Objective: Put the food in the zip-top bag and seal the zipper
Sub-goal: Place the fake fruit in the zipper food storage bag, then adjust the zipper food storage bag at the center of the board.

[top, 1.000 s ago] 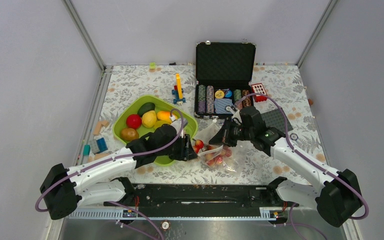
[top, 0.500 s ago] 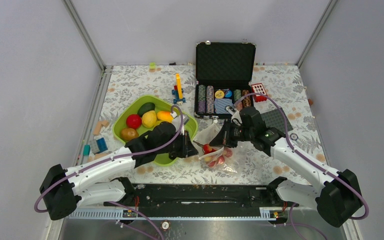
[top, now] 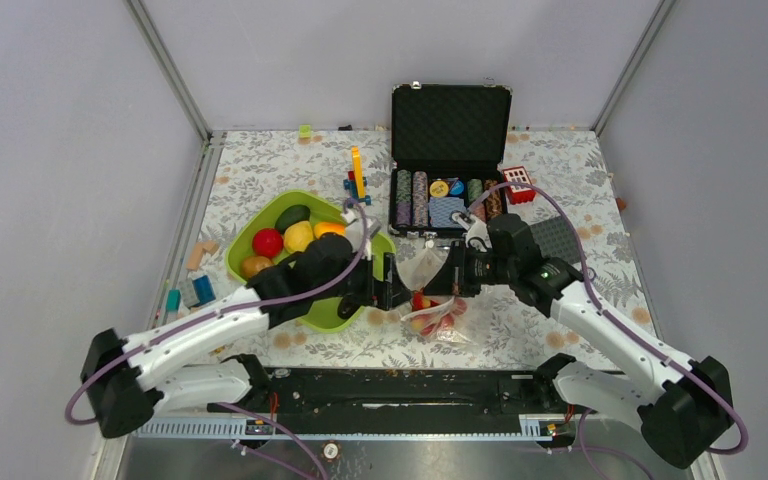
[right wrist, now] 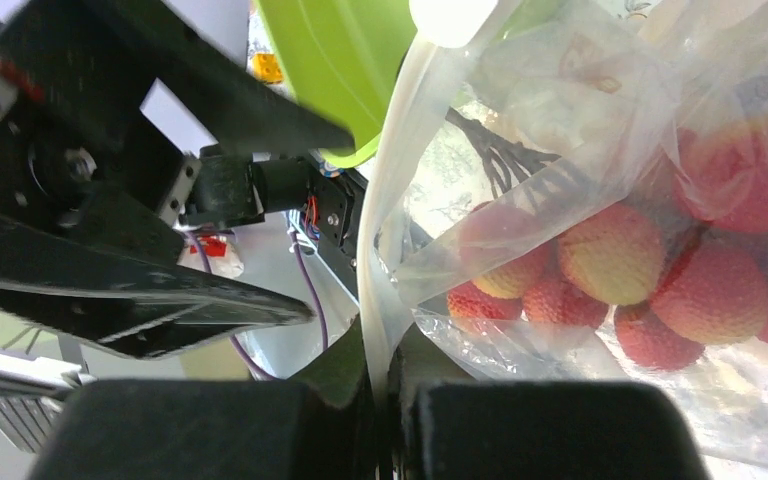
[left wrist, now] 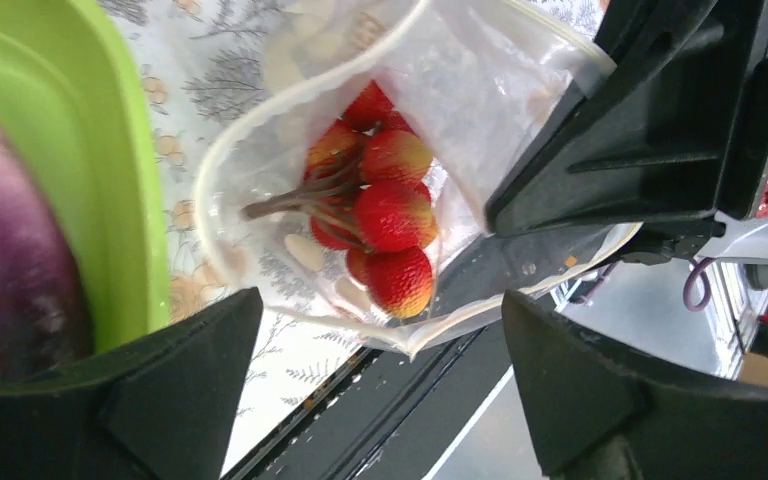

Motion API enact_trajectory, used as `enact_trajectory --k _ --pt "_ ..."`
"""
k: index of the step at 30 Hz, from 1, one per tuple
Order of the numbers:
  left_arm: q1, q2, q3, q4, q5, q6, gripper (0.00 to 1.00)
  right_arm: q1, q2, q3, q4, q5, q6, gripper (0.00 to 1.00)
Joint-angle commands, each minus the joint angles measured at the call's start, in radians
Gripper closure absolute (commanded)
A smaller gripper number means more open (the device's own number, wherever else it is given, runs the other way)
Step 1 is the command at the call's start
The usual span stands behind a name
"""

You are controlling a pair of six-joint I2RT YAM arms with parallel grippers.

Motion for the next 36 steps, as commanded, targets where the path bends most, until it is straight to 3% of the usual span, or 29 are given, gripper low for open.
enact_trajectory --k 1,6,15,20,27,31,36 --pt "-0.002 -0.163 0.024 -0.043 -0.191 0.040 0.02 -0.007 -0.073 0.056 -0.037 -0.075 -0.082 1.00" --pt "-0.001 -0.189 -0.006 -0.020 -0.225 0.062 0.01 -0.005 -0.092 0.045 -0.042 -0.126 -0.092 1.00" --pt "-0.002 0.067 0.090 -0.041 -0.215 0.061 0.02 -0.006 -0.077 0.024 0.000 -0.156 -0.080 1.00" --pt "-0.001 0.125 0.116 -0.044 -0.267 0.054 0.13 -0.006 -0.081 0.018 0.000 -0.162 -0.083 1.00" --pt "0.000 0.149 0.116 0.006 -0.252 0.050 0.19 -0.007 -0.099 0.007 0.000 -0.163 -0.099 1.00" --pt "-0.001 0.202 0.151 -0.003 -0.220 0.075 0.35 -0.007 -0.116 0.005 -0.008 -0.157 -0.102 1.00" --pt "-0.001 0.203 0.166 -0.024 -0.246 0.071 0.75 -0.006 -0.124 0.038 -0.144 -0.041 -0.152 1.00"
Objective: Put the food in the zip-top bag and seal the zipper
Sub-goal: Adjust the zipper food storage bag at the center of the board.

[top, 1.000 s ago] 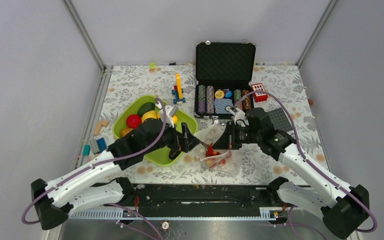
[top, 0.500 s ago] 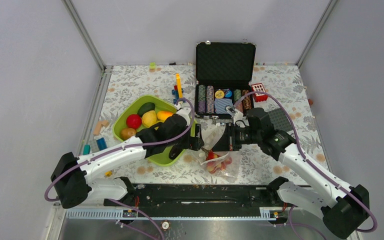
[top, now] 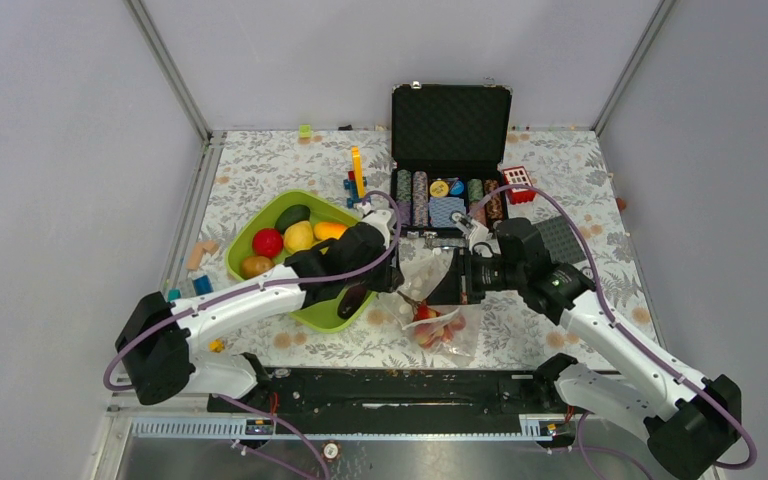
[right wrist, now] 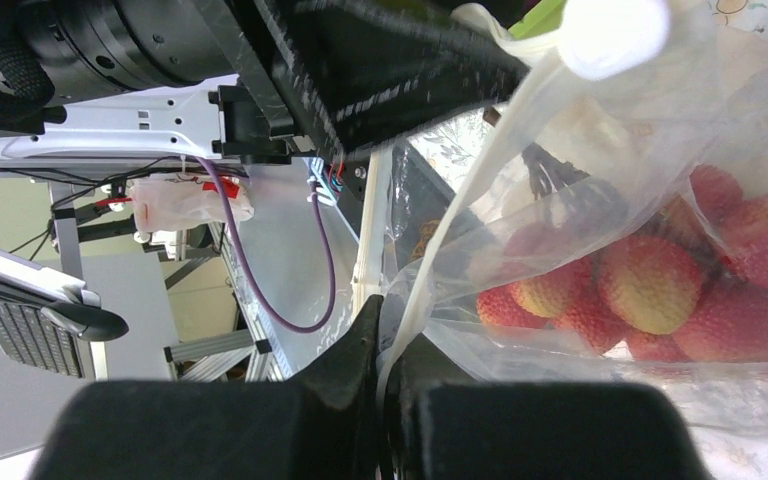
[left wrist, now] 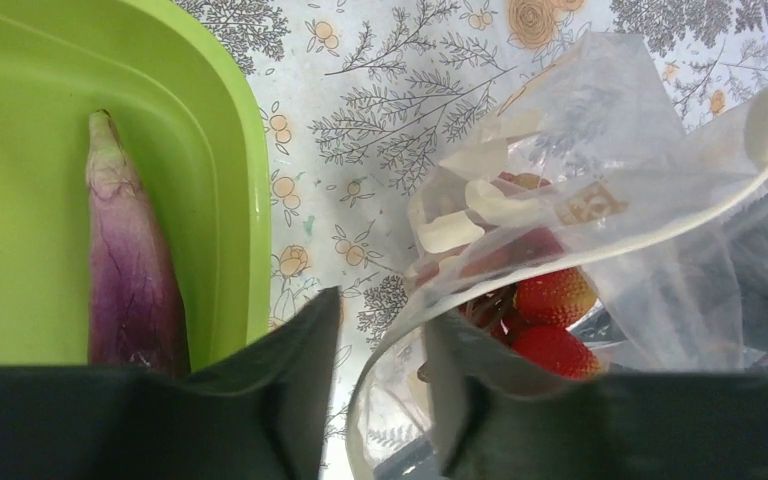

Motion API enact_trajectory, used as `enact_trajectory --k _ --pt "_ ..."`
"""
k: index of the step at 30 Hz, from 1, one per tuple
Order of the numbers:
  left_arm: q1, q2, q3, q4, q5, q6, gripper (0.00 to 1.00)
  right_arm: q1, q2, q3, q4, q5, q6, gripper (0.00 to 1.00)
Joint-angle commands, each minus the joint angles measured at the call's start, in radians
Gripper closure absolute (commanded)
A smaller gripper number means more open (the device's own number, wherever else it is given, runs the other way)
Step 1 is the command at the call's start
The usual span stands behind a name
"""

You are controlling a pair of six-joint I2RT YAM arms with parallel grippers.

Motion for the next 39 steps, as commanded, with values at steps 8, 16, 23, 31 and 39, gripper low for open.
enact_trajectory --k 8,16,23,31,39 --pt "-0.003 -0.177 0.004 0.024 -0.031 -0.017 1.00 -0.006 -0.033 0.197 -0.523 0.697 -0.152 1.00" --pt "-0.040 -0.212 0.046 0.073 0.024 -0.029 1.00 -0.006 -0.015 0.347 -0.784 1.099 -0.165 1.00" --pt "-0.057 -0.156 0.093 0.067 -0.048 -0.034 0.97 -0.006 0.059 0.379 -0.719 1.075 -0.176 1.00" --pt "-0.049 -0.034 0.138 0.025 -0.081 -0.001 0.77 -0.006 0.138 0.355 -0.572 0.933 -0.186 1.00" --pt "-0.035 -0.084 0.142 0.042 -0.070 0.059 0.02 -0.006 0.163 0.395 -0.566 0.917 -0.233 1.00"
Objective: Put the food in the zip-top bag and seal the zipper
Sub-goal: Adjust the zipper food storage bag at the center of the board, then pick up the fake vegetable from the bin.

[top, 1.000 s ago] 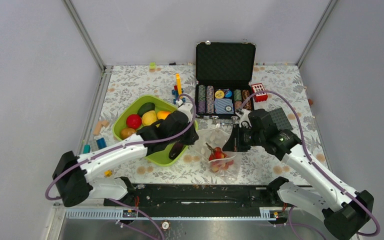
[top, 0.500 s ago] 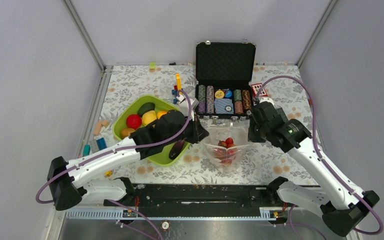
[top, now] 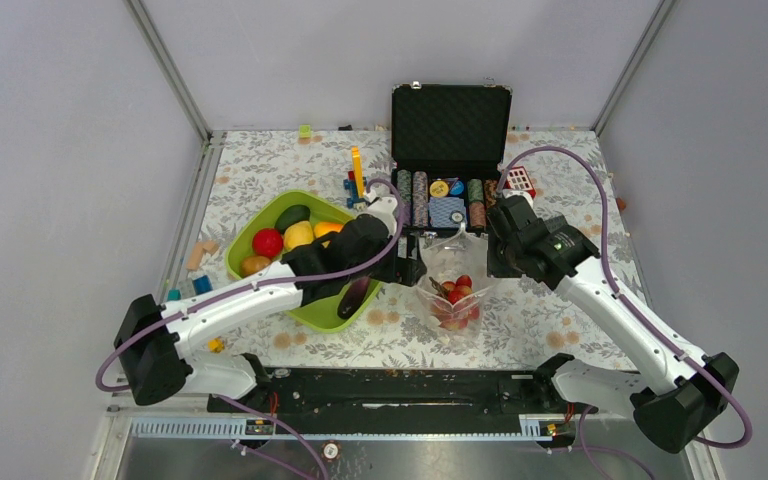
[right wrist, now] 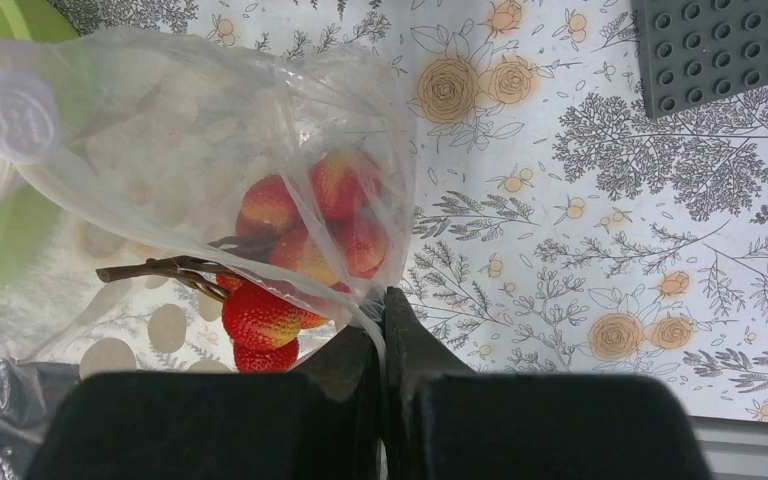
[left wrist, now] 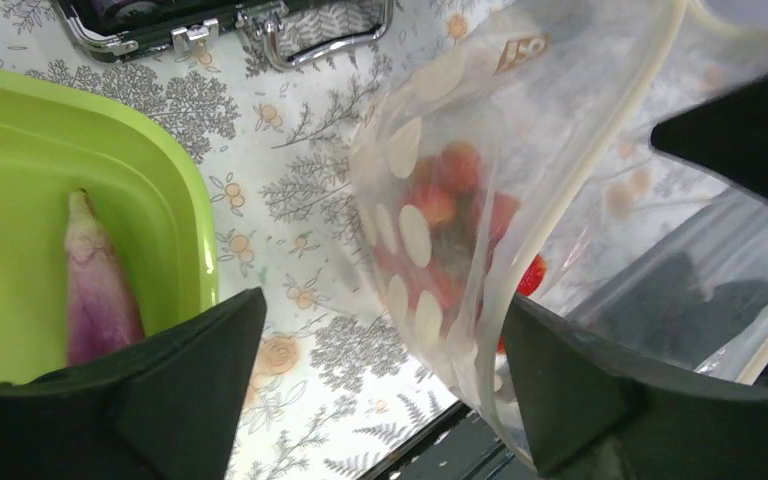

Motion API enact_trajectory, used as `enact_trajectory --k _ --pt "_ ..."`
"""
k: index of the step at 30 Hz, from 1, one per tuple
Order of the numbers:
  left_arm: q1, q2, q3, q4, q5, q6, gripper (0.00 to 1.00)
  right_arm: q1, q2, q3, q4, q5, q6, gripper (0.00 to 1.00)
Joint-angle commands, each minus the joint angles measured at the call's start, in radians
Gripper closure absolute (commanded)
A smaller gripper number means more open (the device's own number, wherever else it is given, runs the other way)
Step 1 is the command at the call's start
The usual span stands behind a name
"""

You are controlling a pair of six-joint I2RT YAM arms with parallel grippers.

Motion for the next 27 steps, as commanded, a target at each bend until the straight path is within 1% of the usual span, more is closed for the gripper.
enact_trajectory --k 1,4,6,7,12,13,16,18,22,27 --pt "0.006 -0.086 0.041 0.029 -0.044 0.070 0.01 -0.006 -0.010 0.042 0.019 -0.012 -0.049 0.98" --pt "0.009 -0.131 0.046 -0.030 -0.167 0.067 0.01 -0.006 -0.026 0.039 0.032 -0.019 -0.066 0.96" --pt "0.028 -0.165 0.028 -0.072 -0.263 0.015 0.01 -0.006 -0.041 0.031 0.048 -0.029 -0.070 0.95" --pt "0.054 -0.180 0.018 -0.094 -0.286 -0.018 0.01 -0.006 -0.050 0.022 0.060 -0.031 -0.072 0.95" --pt "0.276 -0.218 -0.087 -0.162 -0.237 -0.200 0.01 -0.007 -0.090 -0.010 0.108 -0.050 -0.078 0.95" --pt "0.316 -0.222 -0.113 -0.156 -0.231 -0.248 0.01 -0.007 -0.094 -0.014 0.111 -0.051 -0.079 0.95" --pt "0.416 -0.227 -0.189 -0.107 -0.198 -0.316 0.01 -0.007 -0.104 -0.021 0.118 -0.049 -0.081 0.96" --pt "0.448 -0.214 -0.222 -0.087 -0.186 -0.351 0.01 -0.007 -0.106 -0.026 0.119 -0.047 -0.081 0.96" --pt "0.477 -0.152 -0.248 -0.068 -0.174 -0.392 0.01 -0.006 -0.110 -0.037 0.120 -0.051 -0.081 0.96" --pt "0.504 -0.056 -0.257 -0.028 -0.210 -0.471 0.01 -0.006 -0.117 -0.052 0.132 -0.053 -0.080 0.97"
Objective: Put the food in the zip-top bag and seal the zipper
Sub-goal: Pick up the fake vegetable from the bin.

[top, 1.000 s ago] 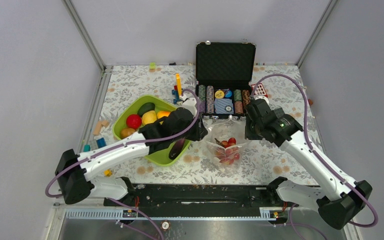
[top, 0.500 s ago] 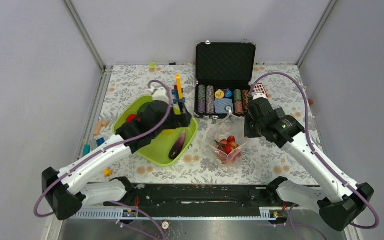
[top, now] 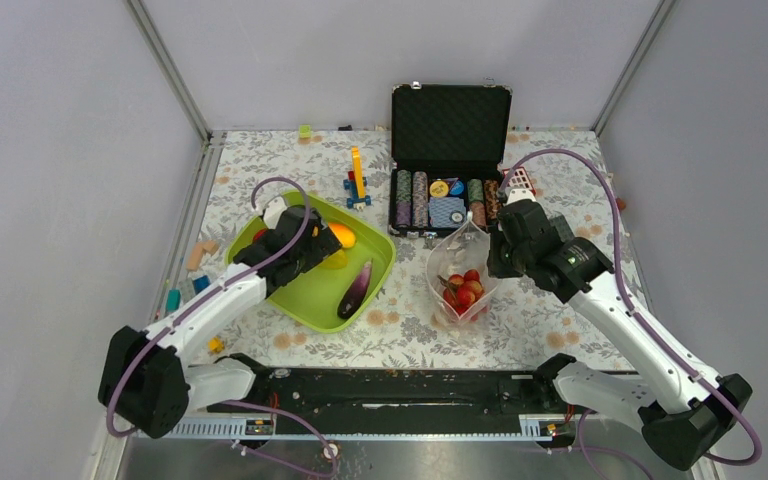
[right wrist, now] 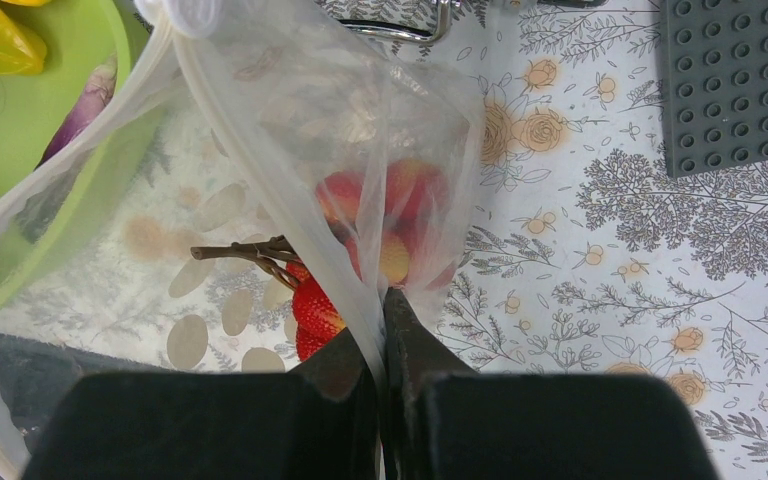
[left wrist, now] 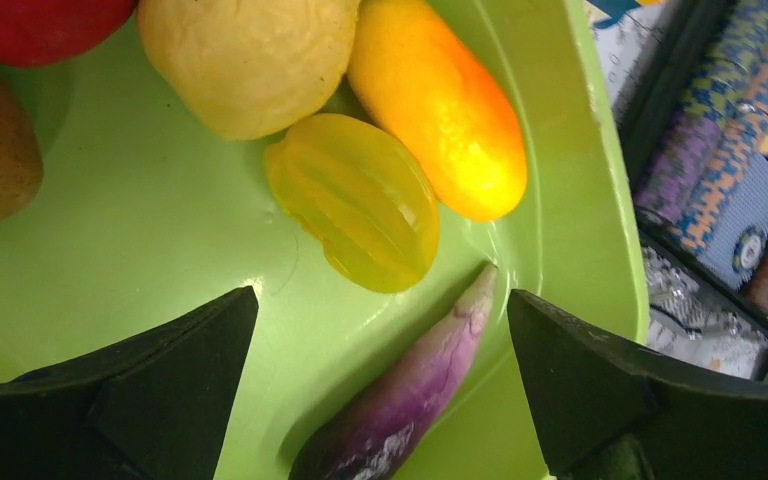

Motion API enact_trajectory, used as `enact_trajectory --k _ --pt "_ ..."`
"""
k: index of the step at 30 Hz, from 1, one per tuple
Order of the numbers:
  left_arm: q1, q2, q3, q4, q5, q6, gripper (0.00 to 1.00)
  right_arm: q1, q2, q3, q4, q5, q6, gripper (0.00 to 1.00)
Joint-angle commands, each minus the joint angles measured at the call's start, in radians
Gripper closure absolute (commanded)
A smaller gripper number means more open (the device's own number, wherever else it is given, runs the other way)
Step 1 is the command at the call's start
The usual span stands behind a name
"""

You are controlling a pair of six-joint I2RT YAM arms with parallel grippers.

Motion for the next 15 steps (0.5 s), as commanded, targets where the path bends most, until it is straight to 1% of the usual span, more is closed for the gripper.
enact_trajectory --k 1,4,6,11,13,15 --pt "0.030 0.070 -0.017 0.097 -0.019 -0.120 0.02 -0.007 -0.022 -0.009 0.031 -0.008 -0.014 0.97" --pt "0.055 0.109 -0.059 0.190 0.011 -0.199 0.04 -0.006 -0.034 -0.018 0.033 -0.006 -0.016 0.97" --pt "0.057 0.126 -0.079 0.232 0.001 -0.243 0.05 -0.007 -0.037 -0.023 0.039 0.002 -0.016 0.97" --pt "0.058 0.179 -0.076 0.250 -0.056 -0.301 0.06 -0.006 -0.043 -0.027 0.040 -0.011 -0.022 0.97" --pt "0.060 0.209 -0.067 0.247 -0.053 -0.318 0.07 -0.007 -0.045 -0.033 0.040 -0.005 -0.021 0.97" --pt "0.061 0.239 -0.062 0.256 -0.037 -0.329 0.10 -0.006 -0.050 -0.036 0.040 -0.007 -0.019 0.97"
